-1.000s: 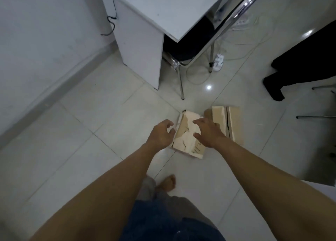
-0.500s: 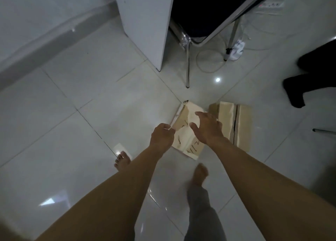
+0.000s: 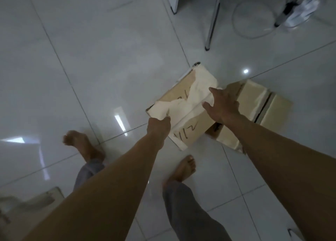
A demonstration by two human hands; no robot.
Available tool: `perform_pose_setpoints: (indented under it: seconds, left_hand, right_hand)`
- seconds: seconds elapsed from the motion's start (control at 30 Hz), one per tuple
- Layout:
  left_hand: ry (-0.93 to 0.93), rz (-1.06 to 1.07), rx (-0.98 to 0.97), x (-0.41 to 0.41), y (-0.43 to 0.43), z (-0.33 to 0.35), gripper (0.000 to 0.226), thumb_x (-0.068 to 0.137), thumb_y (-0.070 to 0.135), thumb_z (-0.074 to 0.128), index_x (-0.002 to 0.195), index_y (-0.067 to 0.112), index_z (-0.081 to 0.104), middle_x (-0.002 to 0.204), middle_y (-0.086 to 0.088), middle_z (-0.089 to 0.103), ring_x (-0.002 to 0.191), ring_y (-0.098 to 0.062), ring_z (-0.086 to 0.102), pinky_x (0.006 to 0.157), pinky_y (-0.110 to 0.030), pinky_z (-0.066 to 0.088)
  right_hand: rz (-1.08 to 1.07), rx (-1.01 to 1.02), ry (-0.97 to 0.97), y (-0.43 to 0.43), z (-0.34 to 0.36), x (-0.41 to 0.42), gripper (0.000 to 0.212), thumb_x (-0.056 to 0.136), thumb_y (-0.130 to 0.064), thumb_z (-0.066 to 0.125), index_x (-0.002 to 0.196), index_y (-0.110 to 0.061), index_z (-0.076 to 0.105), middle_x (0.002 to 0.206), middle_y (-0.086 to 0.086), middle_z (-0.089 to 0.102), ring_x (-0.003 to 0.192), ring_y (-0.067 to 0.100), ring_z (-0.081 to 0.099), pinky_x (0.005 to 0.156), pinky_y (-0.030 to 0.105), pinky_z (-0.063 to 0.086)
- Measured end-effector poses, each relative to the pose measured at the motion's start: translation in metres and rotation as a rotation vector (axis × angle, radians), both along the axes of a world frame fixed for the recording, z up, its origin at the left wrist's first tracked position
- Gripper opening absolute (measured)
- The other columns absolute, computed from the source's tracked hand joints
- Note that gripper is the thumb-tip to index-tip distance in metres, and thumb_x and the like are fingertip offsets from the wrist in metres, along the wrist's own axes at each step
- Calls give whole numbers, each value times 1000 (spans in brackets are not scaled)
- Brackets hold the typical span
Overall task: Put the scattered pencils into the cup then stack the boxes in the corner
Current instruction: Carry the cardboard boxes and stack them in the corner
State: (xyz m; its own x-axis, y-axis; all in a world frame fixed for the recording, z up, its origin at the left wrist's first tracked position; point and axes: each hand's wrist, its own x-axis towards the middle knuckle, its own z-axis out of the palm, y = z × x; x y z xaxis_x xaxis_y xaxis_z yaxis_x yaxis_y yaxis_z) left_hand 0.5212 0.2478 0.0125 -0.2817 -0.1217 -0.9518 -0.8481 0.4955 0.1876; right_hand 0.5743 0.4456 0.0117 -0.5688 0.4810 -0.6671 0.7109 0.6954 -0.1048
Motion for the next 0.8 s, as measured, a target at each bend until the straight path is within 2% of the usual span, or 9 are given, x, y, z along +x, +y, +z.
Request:
perform_pose_setpoints:
  seconds: [0.13, 0.27, 0.33, 0.43, 0.53, 0.67, 0.73, 0.8]
  left_hand:
    - [-100, 111, -38, 16, 17, -53, 77, 88, 43, 60, 147, 9, 22, 147, -13, 36, 129, -34, 40, 99, -45, 38]
    - [-125, 198, -99, 27, 35, -94, 87, 87, 42, 61, 149, 9, 8, 149, -15, 32, 133, -36, 36, 105, -48, 35]
    - [-57, 212, -68, 33, 38, -108, 85, 87, 37, 62, 148, 7, 12, 148, -15, 34, 132, -37, 39, 107, -47, 37]
    - [19, 261, -108, 36, 36, -117, 85, 86, 39, 63, 147, 12, 10, 145, -12, 34, 129, -36, 40, 106, -47, 38]
    - [179, 160, -166, 31, 22, -114, 82, 86, 37, 63, 148, 17, 14, 145, -15, 34, 128, -38, 41, 106, -49, 39]
    - [345, -23, -225, 7, -8, -107, 82, 87, 34, 61, 151, 28, 10, 145, -15, 32, 128, -37, 41, 111, -50, 32]
    - [380, -112, -247, -6, -18, -102, 83, 84, 38, 63, 149, 37, 10, 140, -12, 35, 125, -35, 44, 113, -53, 26]
    - [413, -175, -244, -15, -28, -96, 80, 82, 41, 64, 146, 42, 16, 136, -9, 35, 120, -32, 46, 114, -52, 24]
  right_hand:
    - [-13, -8, 5, 20, -56, 6, 76, 90, -58, 48, 152, -35, 10, 161, 6, 9, 147, 31, 9, 115, 54, 15]
    - [-72, -63, 4, 40, -100, -1, 94, 83, -68, 52, 151, -39, -6, 162, 8, -9, 149, 34, -4, 118, 56, 9]
    - [-98, -80, -6, 46, -112, -5, 102, 78, -72, 55, 150, -42, -11, 162, 11, -8, 148, 38, -2, 117, 58, 9]
    - [-141, -93, 30, 45, -125, -8, 113, 69, -74, 63, 146, -47, -14, 155, 18, 11, 141, 43, 19, 114, 58, 20]
    - [-177, -152, 32, 34, -128, -4, 117, 64, -76, 66, 142, -54, -18, 152, 18, 15, 136, 44, 27, 110, 55, 28]
    - [-261, -267, 62, 11, -128, 6, 116, 62, -75, 68, 139, -59, -18, 156, 11, 14, 133, 43, 36, 107, 48, 38]
    - [-266, -306, 95, -6, -128, 13, 114, 65, -71, 69, 140, -60, -15, 156, 10, 11, 132, 43, 37, 105, 45, 37]
    - [-218, -327, 96, -27, -127, 20, 110, 68, -70, 68, 140, -60, -14, 160, 5, 0, 135, 44, 33, 108, 48, 33]
